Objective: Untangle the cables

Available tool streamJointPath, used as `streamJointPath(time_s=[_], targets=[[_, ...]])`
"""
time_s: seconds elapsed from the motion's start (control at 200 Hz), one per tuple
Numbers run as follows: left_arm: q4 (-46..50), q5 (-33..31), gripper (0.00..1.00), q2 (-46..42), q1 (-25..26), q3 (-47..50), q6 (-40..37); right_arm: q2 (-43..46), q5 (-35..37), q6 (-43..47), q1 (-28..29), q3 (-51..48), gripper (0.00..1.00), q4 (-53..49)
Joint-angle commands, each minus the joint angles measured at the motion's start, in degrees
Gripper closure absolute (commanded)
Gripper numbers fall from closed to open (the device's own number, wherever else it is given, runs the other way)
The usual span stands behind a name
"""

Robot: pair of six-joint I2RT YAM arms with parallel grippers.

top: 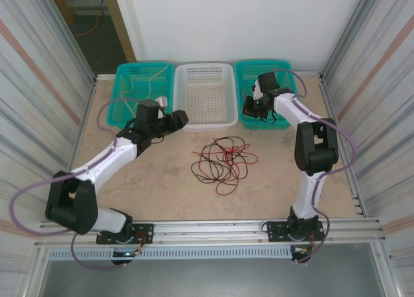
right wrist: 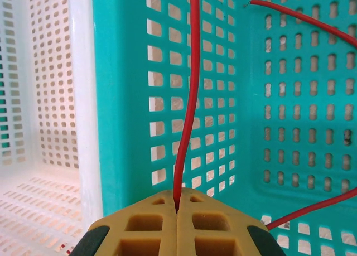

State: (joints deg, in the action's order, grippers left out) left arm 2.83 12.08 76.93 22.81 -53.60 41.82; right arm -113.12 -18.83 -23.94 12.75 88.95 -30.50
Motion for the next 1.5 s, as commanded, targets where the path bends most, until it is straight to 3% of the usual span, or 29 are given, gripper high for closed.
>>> streamJointPath(time_s=[0.0,0.301,0.586,0.696,0.807,0.927,1.228,1.493], targets=[[4.79,-3.62,0.34,-6.32,-0.37,1.15,-1.09,1.32,-1.41,-0.64,0.69,0.44,1.0,-0.97],[12.03,-6.14,0.32,-13.03,-0.4,3.87,-2.9,1.23,-2.53,-0.84,1.28,0.31,1.0,-0.71],[11.5,-4.95,0.32,-13.48,-0.53,4.48,-1.44,2.19,1.16,-1.64,0.92,0.17,1.0,-0.94],[11.58,-4.55,0.32,-13.12,-0.43,4.34,-1.44,3.26,3.6,-1.49,0.28,0.61,0.66,-2.55],[12.06,-3.92,0.32,-13.01,-0.48,4.45,-1.72,5.47,6.87,-0.5,0.39,0.29,0.59,-3.76],[12.22,-3.46,0.32,-13.25,-0.45,5.1,-1.5,10.19,8.87,-0.73,0.42,-1.37,0.37,-3.89],[11.34,-1.58,0.36,-12.85,0.72,5.28,-2.99,27.62,21.57,-1.69,9.25,-11.06,0.35,-8.86],[10.85,-0.83,0.38,-11.12,5.76,4.09,-7.54,39.19,24.98,-19.51,20.18,-30.94,0.36,-3.32]])
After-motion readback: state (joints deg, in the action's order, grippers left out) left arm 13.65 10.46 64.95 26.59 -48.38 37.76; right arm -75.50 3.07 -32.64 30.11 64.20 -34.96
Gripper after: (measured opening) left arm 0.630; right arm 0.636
